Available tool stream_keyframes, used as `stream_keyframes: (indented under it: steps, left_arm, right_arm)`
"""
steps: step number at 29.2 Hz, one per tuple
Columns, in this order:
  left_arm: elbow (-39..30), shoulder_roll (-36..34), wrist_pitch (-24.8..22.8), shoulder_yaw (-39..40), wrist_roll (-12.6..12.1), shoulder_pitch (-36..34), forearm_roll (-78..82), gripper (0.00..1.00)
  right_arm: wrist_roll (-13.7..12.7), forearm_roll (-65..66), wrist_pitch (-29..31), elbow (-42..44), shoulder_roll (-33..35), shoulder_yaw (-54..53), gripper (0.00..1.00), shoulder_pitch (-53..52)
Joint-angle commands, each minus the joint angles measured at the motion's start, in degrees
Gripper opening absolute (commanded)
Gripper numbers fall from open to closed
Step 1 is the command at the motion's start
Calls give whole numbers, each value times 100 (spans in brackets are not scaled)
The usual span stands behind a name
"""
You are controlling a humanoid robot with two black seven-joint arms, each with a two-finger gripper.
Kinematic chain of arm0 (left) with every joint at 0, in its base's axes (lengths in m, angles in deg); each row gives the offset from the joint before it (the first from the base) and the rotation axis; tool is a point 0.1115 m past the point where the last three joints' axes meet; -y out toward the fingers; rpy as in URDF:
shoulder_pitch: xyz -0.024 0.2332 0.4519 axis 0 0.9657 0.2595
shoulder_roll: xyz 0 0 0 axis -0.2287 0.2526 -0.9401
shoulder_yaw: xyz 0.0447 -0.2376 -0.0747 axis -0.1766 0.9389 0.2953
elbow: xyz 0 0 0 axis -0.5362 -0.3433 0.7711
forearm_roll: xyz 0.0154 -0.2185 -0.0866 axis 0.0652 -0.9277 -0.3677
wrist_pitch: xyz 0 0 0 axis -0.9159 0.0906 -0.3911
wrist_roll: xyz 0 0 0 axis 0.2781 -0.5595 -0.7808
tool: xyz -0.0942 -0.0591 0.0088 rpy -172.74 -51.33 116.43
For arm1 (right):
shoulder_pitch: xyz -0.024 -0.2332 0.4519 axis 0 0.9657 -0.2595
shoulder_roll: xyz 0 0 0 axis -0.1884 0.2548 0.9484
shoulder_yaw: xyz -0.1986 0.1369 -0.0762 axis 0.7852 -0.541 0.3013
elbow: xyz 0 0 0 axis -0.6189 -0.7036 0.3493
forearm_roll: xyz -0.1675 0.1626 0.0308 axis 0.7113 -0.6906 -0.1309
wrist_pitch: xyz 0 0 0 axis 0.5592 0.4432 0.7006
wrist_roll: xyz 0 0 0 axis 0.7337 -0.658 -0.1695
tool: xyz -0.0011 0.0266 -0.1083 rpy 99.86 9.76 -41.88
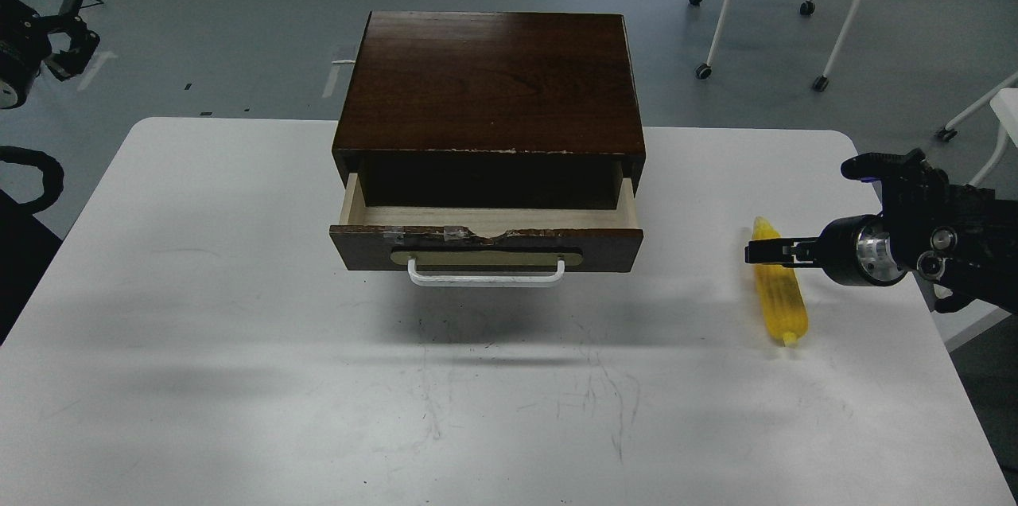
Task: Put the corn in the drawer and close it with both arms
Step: 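Lower the right gripper onto the yellow corn and close it, then lift the corn with the right gripper and carry it over the drawer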
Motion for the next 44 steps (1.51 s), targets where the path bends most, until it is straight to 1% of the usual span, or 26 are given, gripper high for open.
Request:
stream_keyframes:
  steps: [1, 2, 4, 7, 8, 9, 10, 11, 12, 13, 14, 18, 23, 25, 27, 29, 30, 31, 32, 34, 35, 36, 37, 38, 41, 44]
  left_arm:
    - [10, 10, 0, -8, 3, -5, 0, 98]
    - [10, 10, 0, -8, 3, -5, 0, 98]
    - [10, 10, 0, -8, 3, 4, 0, 98]
    - [10, -8, 0, -8, 3, -5, 0, 98]
    - [10, -16, 0, -8, 3, -5, 0, 98]
    - [10, -16, 0, -8, 3, -5, 0, 98]
    - [10, -16, 0, -8, 3, -5, 0, 98]
    - [10, -16, 0, -8, 3, -5, 0, 98]
    - [10, -16, 0, -8, 3, -13, 0, 98]
    - [10, -16, 0, -8, -5, -13, 0, 98]
    - [10, -16, 0, -8, -5, -13, 0, 98]
    - [1, -16, 0, -17, -14, -22, 0, 98]
    - [1, -60, 0, -17, -14, -22, 0, 98]
    - [1, -130, 0, -17, -14, -22, 9, 98]
    - [1, -131, 0, -17, -32, -22, 9, 98]
    - [-52, -148, 0, -96, -119, -22, 53, 98]
    - [-52, -148, 0, -96, -128, -31, 62, 98]
    - [-52, -148, 0, -96, -189, -40, 62, 98]
    - [-52, -148, 0, -96, -190, -40, 62, 98]
    - [-43, -157, 0, -96, -312, -66, 62, 98]
    - [-34, -157, 0, -96, -313, -75, 62, 98]
    - [-17, -192, 0, -96, -322, -84, 62, 98]
    - [-8, -218, 0, -105, -313, -84, 62, 98]
    - [-8, -219, 0, -105, -313, -84, 62, 98]
    - [1, -236, 0, -114, -313, -57, 62, 98]
    - [10, -245, 0, -114, -313, -40, 62, 98]
  right_arm:
    - [-68, -3, -7, 23, -3, -18, 79, 139]
    - [-77, -3, -7, 23, -3, -18, 78, 148]
    - [-77, -3, -7, 23, -3, -36, 72, 166]
    - [-77, -3, -24, 23, -12, -45, 49, 157]
    - [-77, -3, -77, 23, -3, -53, 38, 148]
    - [-77, -3, -77, 23, -3, -54, 38, 148]
    - [-77, -3, -147, 23, -3, -62, 25, 105]
    - [-77, -3, -165, 23, -3, -62, 20, 70]
    - [-77, -12, -165, 23, -3, -80, 19, 52]
    - [-77, -12, -165, 14, 14, -123, 13, -18]
    - [-68, -21, -165, -3, 32, -150, 10, -141]
    - [-33, -30, -156, -65, 76, -185, 9, -650]
    - [-15, -65, -112, -442, 234, -203, 8, -1705]
    - [-6, 5, -104, -1011, 286, -203, 6, -2362]
    - [-6, 58, -95, -1329, 339, -194, 6, -2698]
    - [2, 573, -51, -1803, 305, -176, 6, -3216]
    - [11, 794, -42, -1892, 287, -194, 6, -3296]
    - [46, 1240, -33, -2023, 252, -203, 6, -3436]
    - [46, 1245, -33, -2025, 252, -203, 6, -3438]
    - [265, 1927, -33, -2235, 42, -203, 5, -3674]
    - [310, 2061, -33, -2279, -46, -203, 5, -3701]
    - [362, 2288, -42, -2367, -291, -203, 5, -3736]
    - [371, 2508, -42, -2481, -476, -194, 4, -3737]
    - [372, 2510, -42, -2482, -478, -194, 4, -3737]
    - [372, 3289, -42, -2788, -618, -168, 4, -3640]
    - [380, 3888, -42, -2886, -899, -124, 4, -3482]
